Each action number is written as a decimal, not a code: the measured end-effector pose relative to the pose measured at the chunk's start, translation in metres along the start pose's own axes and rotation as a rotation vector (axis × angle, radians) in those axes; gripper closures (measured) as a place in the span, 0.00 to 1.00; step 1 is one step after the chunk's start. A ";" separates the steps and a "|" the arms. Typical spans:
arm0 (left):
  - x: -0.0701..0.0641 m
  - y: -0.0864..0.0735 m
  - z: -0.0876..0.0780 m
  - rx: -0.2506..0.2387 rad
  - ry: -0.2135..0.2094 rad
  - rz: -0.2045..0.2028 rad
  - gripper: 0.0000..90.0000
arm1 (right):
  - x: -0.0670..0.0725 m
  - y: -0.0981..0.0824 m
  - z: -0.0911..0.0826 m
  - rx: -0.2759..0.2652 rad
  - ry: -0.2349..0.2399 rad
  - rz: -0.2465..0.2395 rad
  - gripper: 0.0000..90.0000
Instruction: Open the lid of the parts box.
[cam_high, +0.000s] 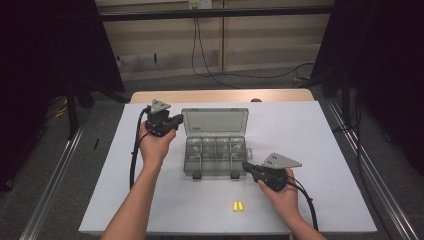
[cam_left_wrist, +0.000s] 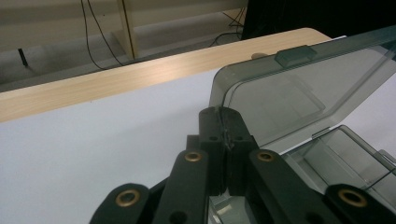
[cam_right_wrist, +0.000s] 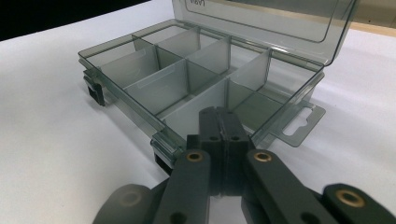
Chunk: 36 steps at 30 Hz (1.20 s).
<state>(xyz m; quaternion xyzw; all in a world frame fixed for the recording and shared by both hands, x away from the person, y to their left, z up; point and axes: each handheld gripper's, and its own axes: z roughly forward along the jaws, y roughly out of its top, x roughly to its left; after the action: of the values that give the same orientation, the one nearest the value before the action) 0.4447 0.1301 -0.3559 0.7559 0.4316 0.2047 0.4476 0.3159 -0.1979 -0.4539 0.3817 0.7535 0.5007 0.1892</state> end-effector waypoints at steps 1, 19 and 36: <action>0.000 0.000 0.000 -0.001 0.001 -0.004 0.99 | 0.000 0.000 0.000 0.000 0.000 -0.002 1.00; 0.002 0.004 0.007 0.001 0.011 -0.014 0.99 | 0.000 0.000 0.000 0.000 -0.002 -0.006 1.00; 0.004 0.006 0.011 -0.001 0.011 -0.036 0.99 | 0.000 0.000 0.000 -0.002 -0.003 -0.007 1.00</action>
<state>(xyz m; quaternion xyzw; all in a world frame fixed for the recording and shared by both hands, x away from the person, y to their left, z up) 0.4576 0.1262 -0.3566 0.7466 0.4475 0.2010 0.4493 0.3159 -0.1975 -0.4542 0.3796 0.7541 0.5003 0.1923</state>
